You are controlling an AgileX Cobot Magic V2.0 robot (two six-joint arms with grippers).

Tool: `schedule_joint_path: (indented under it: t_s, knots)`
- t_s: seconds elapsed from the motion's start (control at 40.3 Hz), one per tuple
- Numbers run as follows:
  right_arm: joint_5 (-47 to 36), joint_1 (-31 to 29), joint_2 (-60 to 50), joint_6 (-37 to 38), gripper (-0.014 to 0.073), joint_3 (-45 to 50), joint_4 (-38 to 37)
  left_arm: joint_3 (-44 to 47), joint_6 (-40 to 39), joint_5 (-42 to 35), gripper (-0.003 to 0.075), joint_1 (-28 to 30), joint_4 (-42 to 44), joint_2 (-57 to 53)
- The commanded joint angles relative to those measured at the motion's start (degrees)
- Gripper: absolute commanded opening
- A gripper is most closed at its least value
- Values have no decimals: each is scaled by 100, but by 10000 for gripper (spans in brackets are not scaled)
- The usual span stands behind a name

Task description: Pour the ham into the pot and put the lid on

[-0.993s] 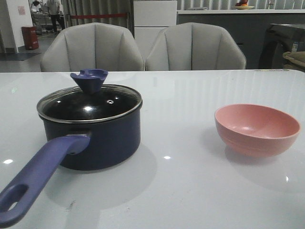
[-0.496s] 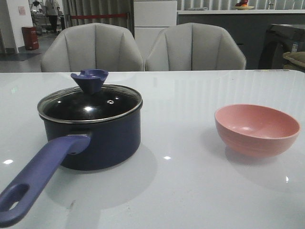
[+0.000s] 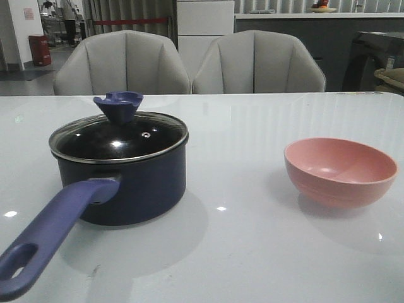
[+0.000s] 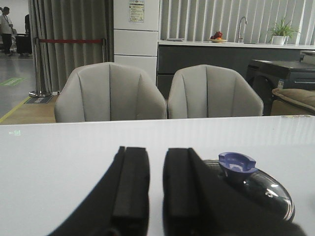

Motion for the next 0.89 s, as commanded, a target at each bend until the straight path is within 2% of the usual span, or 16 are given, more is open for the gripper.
schedule_joint_path:
  t_s: [0.0, 0.447, 0.546, 0.869]
  knots:
    - [-404, 0, 71, -33, 161, -152, 52, -146, 0, -478, 123, 12, -35, 60]
    - [-404, 0, 71, -33, 161, -152, 52, -126, 0, -493, 114, 12, -35, 60]
    - [-404, 0, 71, -33, 161, -152, 52, 83, 0, -539, 114, 37, 326, 60]
    - [-404, 0, 71, -33, 161, -152, 52, 1159, -364, -580, 114, 994, 421, -585]
